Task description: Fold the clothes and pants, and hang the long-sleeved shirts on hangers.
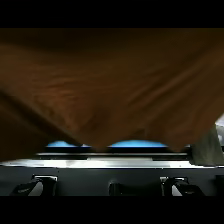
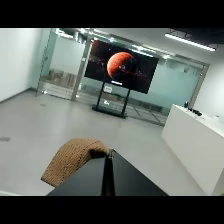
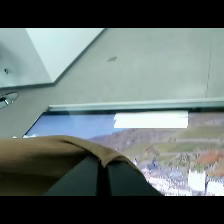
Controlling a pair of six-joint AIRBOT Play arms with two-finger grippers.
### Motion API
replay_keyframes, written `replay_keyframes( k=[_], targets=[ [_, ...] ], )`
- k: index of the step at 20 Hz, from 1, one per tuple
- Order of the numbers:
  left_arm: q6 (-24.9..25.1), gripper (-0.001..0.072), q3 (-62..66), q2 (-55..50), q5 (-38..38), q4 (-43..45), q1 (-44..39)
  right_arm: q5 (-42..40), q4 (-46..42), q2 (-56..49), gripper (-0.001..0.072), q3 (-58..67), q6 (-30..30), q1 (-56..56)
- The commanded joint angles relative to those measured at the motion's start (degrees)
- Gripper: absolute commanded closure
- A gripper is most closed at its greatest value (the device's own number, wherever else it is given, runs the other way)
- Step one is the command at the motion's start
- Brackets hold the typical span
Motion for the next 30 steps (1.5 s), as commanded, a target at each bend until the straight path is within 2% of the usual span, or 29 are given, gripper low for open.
replay_keyframes(
  k=[1,3,6,9,13,16,19,20,21,22,23,24,28,29,30],
  targets=[
    [0.9,0.0695,-0.1,-7.8,-1.6,-0.9,0.0,2.9,-0.7,-4.3,0.0685,-4.4,4.6,0.0],
    [5.8,0.0695,-0.1,-16.3,-5.7,-4.2,-0.6,2.9,-2.0,-9.1,0.0685,-9.7,3.6,0.0],
    [10.7,0.0696,-0.1,-31.7,-11.8,-4.6,-3.0,1.9,-2.3,-19.5,0.0685,-17.1,-0.2,0.0],
    [10.8,0.0696,-0.1,-46.1,-11.8,-4.5,-5.5,-5.7,-2.2,-31.3,0.0685,-22.4,-3.2,0.0],
    [10.8,0.0696,0.0,-59.4,-8.6,-4.5,-8.3,-17.9,1.5,-46.8,0.0685,-22.8,-5.7,0.1],
    [10.7,0.0695,0.0,-64.2,-8.5,-4.5,-10.0,-20.0,8.7,-54.9,0.0684,-22.8,-6.8,0.1],
    [10.5,0.0689,0.0,-66.0,-8.9,-4.5,-11.2,-19.3,11.5,-58.8,0.0662,-22.8,-7.9,0.1],
    [9.7,0.0601,0.0,-66.1,-9.1,-4.5,-11.3,-19.3,11.5,-59.2,0.0604,-22.8,-7.9,0.1],
    [8.3,0.0423,0.0,-65.9,-9.5,-4.5,-11.2,-19.1,11.8,-59.1,0.0544,-22.8,-7.9,0.1],
    [6.7,0.0213,0.2,-65.5,-10.4,-4.5,-10.8,-18.4,12.1,-58.7,0.0463,-22.8,-7.9,0.0],
    [5.9,0.0074,0.5,-64.8,-12.0,-4.5,-10.1,-17.1,11.9,-58.0,0.0331,-22.7,-8.2,-0.2],
    [6.0,0.0071,0.9,-63.7,-14.4,-4.6,-9.0,-15.1,11.8,-56.7,0.0218,-22.6,-9.8,-0.8],
    [8.2,0.0071,-0.2,-55.2,-23.6,-4.6,-2.6,-0.3,8.0,-48.3,0.021,-22.8,-21.7,-7.0],
    [8.2,0.0071,-1.7,-52.7,-25.4,-4.7,-0.6,3.4,5.1,-46.0,0.0211,-23.5,-23.5,-9.2],
    [8.2,0.0073,-5.0,-49.4,-26.7,-4.6,1.4,3.5,6.6,-43.0,0.0211,-26.6,-23.5,-12.5]
  ],
)
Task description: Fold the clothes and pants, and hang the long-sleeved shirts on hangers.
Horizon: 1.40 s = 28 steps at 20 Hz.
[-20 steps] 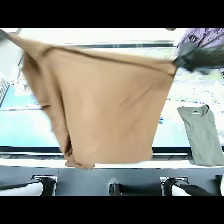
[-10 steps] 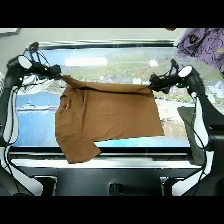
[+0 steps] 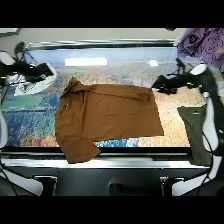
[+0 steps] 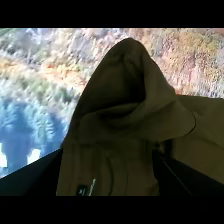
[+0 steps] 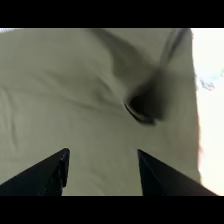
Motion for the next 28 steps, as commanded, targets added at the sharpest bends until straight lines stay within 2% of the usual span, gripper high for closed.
replay_keyframes(
  k=[1,2,4,6,9,12,19,23,24,26,27,28],
  targets=[
    [0.7,0.0075,-8.9,10.2,-6.3,0.0,6.2,9.0,-1.9,9.1,0.0211,-7.2,-7.9,-8.7],
    [0.7,0.0075,-15.6,14.5,-5.7,0.1,7.7,9.1,-1.6,11.9,0.0209,-12.5,-8.2,-11.3],
    [0.7,0.0075,-31.6,24.1,-2.8,0.1,10.1,9.5,-1.4,16.7,0.0071,-25.0,-8.9,-15.9],
    [0.7,0.0075,-45.2,32.3,0.1,0.1,11.4,8.3,-1.5,19.7,0.0055,-35.1,-10.7,-18.1],
    [0.7,0.0075,-56.3,39.0,1.2,1.0,11.7,5.8,-1.7,20.1,0.0056,-42.6,-12.5,-18.2],
    [0.7,0.0075,-58.2,39.2,-0.2,1.1,11.7,3.7,-1.9,19.9,0.0056,-45.4,-13.9,-18.2],
    [0.6,0.0075,-58.2,39.2,-0.2,0.2,11.5,2.0,4.2,13.5,0.0057,-45.9,-16.7,-18.1],
    [0.6,0.0075,-58.2,39.2,-0.4,-0.2,11.5,3.1,4.3,11.7,0.0059,-47.1,-17.3,-18.1],
    [0.0,0.0074,-58.2,39.2,-0.5,-0.4,11.5,3.7,4.7,11.6,0.0063,-47.7,-17.3,-18.1],
    [-4.5,0.0073,-58.2,39.2,-0.4,-0.4,11.6,4.6,5.5,11.6,0.0195,-49.2,-17.6,-18.1],
    [-5.7,0.0072,-58.2,39.2,-0.4,-0.4,11.6,4.6,6.2,11.6,0.0197,-50.1,-18.3,-18.1],
    [-6.1,0.0072,-58.2,39.1,-0.4,-1.3,11.6,4.3,6.2,11.6,0.0279,-50.6,-18.8,-18.1]
  ],
)
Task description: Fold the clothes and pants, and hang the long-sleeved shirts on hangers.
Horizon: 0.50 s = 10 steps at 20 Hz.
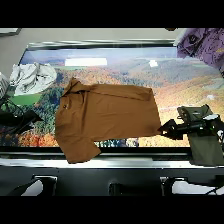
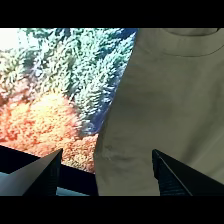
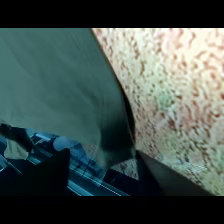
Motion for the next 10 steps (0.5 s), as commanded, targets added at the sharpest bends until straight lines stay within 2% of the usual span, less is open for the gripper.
replay_keyframes(
  k=[1,2,3,5,6,7,9,10],
  targets=[
    [-3.3,0.0072,0.0,0.0,0.0,-1.7,0.1,-0.1,1.1,-0.3,0.0371,-2.0,-1.5,0.0],
    [-3.3,0.0072,0.0,0.0,0.0,-2.3,0.1,-0.7,2.0,-0.3,0.0372,-2.3,-1.5,0.0],
    [-3.3,0.0071,0.0,0.0,0.0,-2.6,0.1,-1.3,2.5,-0.3,0.0409,-2.3,-1.6,0.0],
    [-3.0,0.0072,-0.1,0.0,0.0,-2.7,0.1,-3.5,3.2,-0.3,0.0545,-2.3,-2.2,0.0],
    [-1.5,0.0072,-0.5,0.0,0.0,-3.3,0.6,-4.7,3.3,-0.3,0.0574,-2.3,-2.4,0.0],
    [0.0,0.0072,-1.6,0.2,0.1,-4.8,1.8,-5.4,3.5,-0.3,0.0574,-2.3,-2.8,0.0],
    [6.6,0.0071,-5.4,0.9,0.2,-11.2,5.6,-5.9,3.8,-0.3,0.059,-2.3,-3.4,0.0],
    [10.4,0.0072,-8.2,1.5,0.1,-14.8,8.0,-5.9,3.8,-0.3,0.0679,-2.3,-3.9,0.0]
  ],
)
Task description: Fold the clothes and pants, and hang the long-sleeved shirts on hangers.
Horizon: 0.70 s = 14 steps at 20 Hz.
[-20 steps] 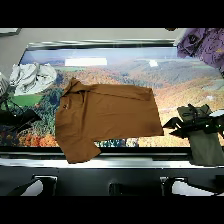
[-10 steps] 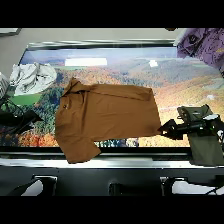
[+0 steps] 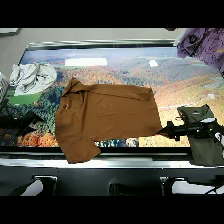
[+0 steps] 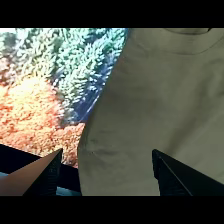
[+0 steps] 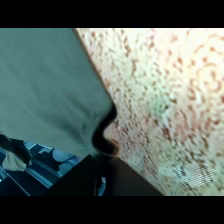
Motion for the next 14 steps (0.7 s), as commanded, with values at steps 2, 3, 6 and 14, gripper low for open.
replay_keyframes(
  k=[2,3,6,14],
  targets=[
    [14.4,0.0071,-10.3,1.8,-0.1,-12.5,8.3,-1.4,0.9,0.0,0.0684,0.0,-1.7,0.0],
    [16.6,0.0072,-12.9,2.0,-0.1,-13.7,9.6,-1.4,0.9,0.2,0.0684,-0.1,-1.8,0.0],
    [21.1,0.0072,-18.6,1.8,0.6,-16.2,10.5,-1.5,0.9,1.5,0.0684,0.0,-2.2,0.0],
    [24.7,0.0073,-21.9,0.0,3.2,-17.3,9.8,-1.0,1.1,5.4,0.0686,0.0,-2.1,0.0]
  ],
)
